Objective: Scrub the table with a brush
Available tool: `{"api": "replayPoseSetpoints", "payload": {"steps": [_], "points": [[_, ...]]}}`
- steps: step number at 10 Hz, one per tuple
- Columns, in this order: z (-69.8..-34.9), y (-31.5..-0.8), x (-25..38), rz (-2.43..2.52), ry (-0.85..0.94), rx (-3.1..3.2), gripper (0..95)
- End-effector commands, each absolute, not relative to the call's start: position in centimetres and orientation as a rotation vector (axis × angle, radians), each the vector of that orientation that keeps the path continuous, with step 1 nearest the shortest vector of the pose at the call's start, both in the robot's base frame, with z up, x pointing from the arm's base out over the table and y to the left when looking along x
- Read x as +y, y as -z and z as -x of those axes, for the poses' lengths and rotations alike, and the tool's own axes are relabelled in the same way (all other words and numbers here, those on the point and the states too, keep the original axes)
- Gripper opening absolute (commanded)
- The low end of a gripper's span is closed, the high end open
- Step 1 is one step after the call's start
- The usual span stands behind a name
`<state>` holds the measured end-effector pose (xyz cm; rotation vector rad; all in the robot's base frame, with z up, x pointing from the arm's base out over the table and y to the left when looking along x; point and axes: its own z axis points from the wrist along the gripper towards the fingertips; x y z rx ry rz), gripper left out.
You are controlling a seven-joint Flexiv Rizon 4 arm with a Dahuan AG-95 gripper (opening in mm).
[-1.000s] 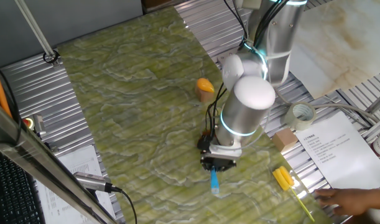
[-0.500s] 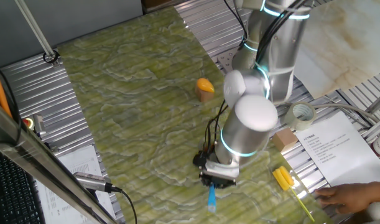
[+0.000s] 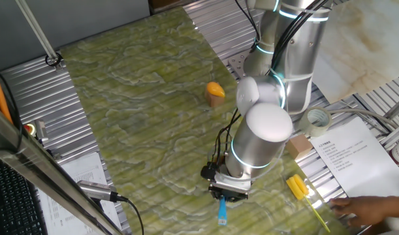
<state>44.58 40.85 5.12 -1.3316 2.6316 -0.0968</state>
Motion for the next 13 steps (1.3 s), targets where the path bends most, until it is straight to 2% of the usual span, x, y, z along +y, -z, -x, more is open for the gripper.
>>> {"api": "replayPoseSetpoints", "payload": {"steps": [1,3,7,11,13], "points": [[-44.23,-4.81,40.69,1.510,0.104,2.537,0.0],[-44.13,-4.72,40.61,1.757,0.135,2.417,0.0],[-44.13,-4.97,40.57,2.171,0.083,2.212,0.0],[-44.07,-4.99,40.51,2.378,0.090,2.101,0.0],[-44.17,-5.42,40.52,2.420,0.088,2.080,38.0]]}}
